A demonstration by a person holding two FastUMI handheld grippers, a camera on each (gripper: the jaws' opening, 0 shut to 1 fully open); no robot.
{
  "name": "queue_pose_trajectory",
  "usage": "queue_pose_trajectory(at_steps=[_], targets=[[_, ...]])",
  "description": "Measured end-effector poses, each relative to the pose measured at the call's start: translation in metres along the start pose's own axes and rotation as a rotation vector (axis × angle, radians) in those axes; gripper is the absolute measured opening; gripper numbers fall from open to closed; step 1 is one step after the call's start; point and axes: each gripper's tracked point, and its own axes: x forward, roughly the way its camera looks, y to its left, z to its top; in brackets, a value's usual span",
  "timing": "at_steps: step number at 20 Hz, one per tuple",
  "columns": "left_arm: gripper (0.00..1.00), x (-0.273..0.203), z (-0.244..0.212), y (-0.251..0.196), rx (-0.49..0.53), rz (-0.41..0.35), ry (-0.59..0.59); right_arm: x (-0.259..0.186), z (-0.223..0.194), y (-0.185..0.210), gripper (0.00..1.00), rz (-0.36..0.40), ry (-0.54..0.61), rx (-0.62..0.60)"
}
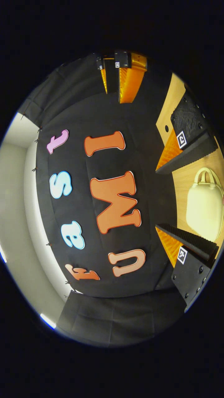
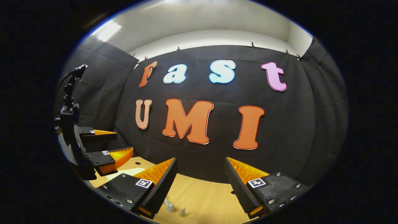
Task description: First open the suitcase, pack the skin care products into it, and then close the suitcase.
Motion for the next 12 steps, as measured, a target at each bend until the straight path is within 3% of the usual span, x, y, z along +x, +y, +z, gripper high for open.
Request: queue_pose_trajectory(at_steps=[5, 7, 8, 12], targets=[[1.00, 0.007, -0.051, -0.027, 0.193, -0.064, 0.067, -0.004, -0.006, -0.010, 0.95, 0.003, 0.013, 0.022], [0.96, 0.011, -0.078, -0.038, 0.266, -0.096, 0.105, -0.005, -0.011, -0.017, 0.95, -0.003, 0.019, 0.029], [1.00, 0.011, -0.095, -0.046, 0.301, -0.115, 0.130, -0.007, -0.012, -0.021, 0.95, -0.005, 0.021, 0.030], [0.96, 0.013, -0.149, -0.071, 0.425, -0.198, 0.242, -0.011, -0.021, -0.036, 0.95, -0.021, 0.032, 0.016]])
